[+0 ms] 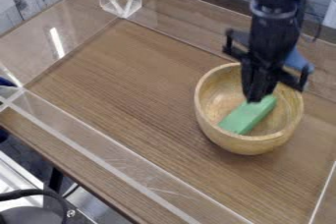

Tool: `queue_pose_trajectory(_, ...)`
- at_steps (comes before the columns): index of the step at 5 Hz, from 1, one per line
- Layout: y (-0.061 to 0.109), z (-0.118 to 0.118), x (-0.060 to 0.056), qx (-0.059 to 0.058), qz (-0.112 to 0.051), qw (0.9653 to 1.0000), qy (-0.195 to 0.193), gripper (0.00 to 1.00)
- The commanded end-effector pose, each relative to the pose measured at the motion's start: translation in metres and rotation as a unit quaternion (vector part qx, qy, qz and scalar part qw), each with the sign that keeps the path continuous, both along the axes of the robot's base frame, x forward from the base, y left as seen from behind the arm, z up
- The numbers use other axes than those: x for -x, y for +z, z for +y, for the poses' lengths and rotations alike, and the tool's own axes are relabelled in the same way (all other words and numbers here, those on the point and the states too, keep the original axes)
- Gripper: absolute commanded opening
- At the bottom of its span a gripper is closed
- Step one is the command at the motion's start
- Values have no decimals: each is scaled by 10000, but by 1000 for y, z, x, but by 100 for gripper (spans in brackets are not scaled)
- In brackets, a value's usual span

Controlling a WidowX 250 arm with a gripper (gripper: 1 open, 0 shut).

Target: Remove the green block from inside the brown bowl and put it on the table

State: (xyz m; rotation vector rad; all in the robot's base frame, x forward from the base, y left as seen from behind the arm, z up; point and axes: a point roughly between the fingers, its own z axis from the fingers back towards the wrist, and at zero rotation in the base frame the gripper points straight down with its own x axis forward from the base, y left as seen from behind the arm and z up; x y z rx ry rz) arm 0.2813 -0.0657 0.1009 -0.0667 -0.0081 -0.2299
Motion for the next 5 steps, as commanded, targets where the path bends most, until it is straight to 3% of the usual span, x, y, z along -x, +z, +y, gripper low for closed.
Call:
queue_pose_trajectory(1, 43, 13, -16, 35, -556, 9982, 206, 0)
queue_pose_trajectory(2, 62, 28, -23, 32, -681, 9969, 389, 0)
queue_pose_trajectory(5, 27, 19, -13, 109, -496, 9985, 200, 0)
